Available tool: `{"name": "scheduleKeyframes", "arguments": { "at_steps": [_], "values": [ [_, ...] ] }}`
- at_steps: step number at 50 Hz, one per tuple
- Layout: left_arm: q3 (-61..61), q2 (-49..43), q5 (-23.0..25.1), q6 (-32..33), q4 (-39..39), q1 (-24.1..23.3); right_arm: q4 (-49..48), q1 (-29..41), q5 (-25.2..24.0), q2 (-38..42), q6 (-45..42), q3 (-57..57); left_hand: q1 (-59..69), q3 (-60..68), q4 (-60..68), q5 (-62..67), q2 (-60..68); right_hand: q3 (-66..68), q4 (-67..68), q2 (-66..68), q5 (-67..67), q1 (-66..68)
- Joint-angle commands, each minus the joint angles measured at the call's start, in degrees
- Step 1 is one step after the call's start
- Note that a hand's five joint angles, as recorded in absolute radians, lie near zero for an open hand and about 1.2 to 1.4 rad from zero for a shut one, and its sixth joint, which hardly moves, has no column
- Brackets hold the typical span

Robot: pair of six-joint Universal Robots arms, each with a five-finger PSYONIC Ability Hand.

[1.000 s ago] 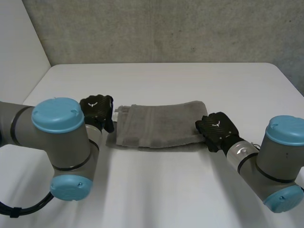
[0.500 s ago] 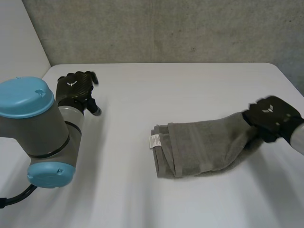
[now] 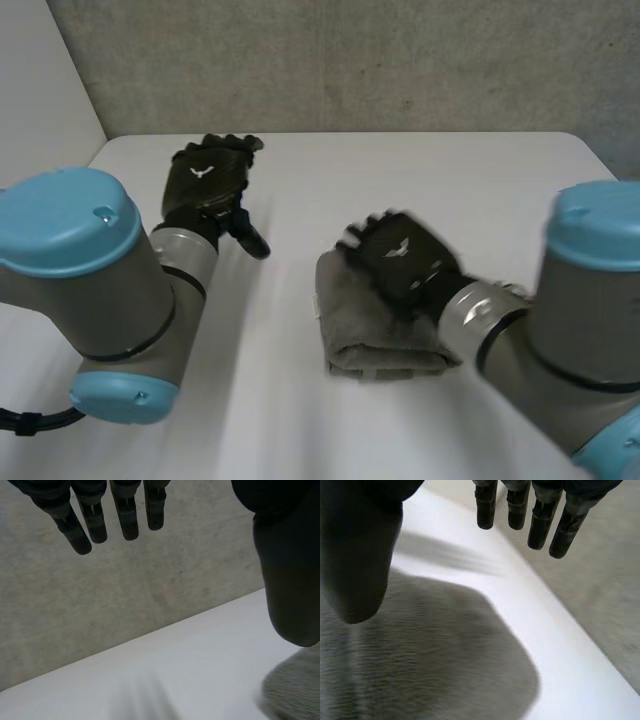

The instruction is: Fold the towel.

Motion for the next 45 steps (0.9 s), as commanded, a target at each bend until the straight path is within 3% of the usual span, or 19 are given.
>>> {"name": "scheduleKeyframes", "arguments": {
  "at_steps": [1,8,16,23,27,30,32,41,45],
  "values": [
    [1.13,-2.61,2.46,-0.52,0.03,-5.63,-1.88,-8.49,-3.45,-7.25,16.06,3.77,-3.0,-2.46,-3.0,-10.96,-2.77,-4.22,-4.93,-4.64,-3.32,-3.91],
    [3.76,-9.02,2.38,-0.34,-0.15,-9.16,-2.06,-11.14,-6.01,-5.5,16.88,5.53,-2.83,-2.29,-2.83,-10.79,-2.6,-4.22,-4.93,-4.64,-3.32,-3.91],
    [4.74,-17.29,2.29,-0.34,-1.12,-9.69,-3.81,-11.84,-5.04,8.89,10.91,4.57,-2.83,-2.29,-2.83,-10.79,-2.6,-4.22,-4.93,-4.64,-3.32,-3.91],
    [4.03,-18.79,2.2,-0.69,-2.17,-9.6,-4.43,-12.1,-3.64,11.9,10.37,3.43,-2.83,-2.29,-2.83,-10.79,-2.6,-4.22,-4.93,-4.64,-3.32,-3.91],
    [3.68,-15.21,2.2,-1.04,-4.27,-8.99,-4.34,-11.93,-2.93,10.67,10.99,2.54,-3.17,-2.62,-3.17,-11.12,-2.94,-4.22,-4.93,-4.64,-3.32,-3.91],
    [3.94,-11.08,2.29,-2.09,-5.94,-8.81,-4.26,-11.75,-2.67,4.17,12.31,1.93,-3.34,-2.79,-3.34,-11.29,-3.11,-4.22,-4.93,-4.64,-3.32,-3.91],
    [4.3,-9.13,2.29,-2.98,-6.74,-8.63,-4.34,-11.49,-2.58,-1.78,15.89,0.79,-3.34,-2.79,-3.34,-11.29,-3.11,-4.22,-4.93,-4.64,-3.32,-3.91],
    [6.75,3.95,2.46,-7.28,-10.77,-2.93,3.48,-12.28,-0.82,-8.67,29.44,-8.71,-2.66,-2.12,-2.66,-10.62,-2.44,-4.22,-4.93,-4.64,-3.32,-3.91],
    [8.78,6.96,2.38,-7.63,-15.18,-0.11,9.44,-14.38,4.34,-9.72,29.09,-13.36,-2.66,-2.12,-2.66,-10.62,-2.43,-4.22,-4.93,-4.64,-3.32,-3.91]
  ]
}}
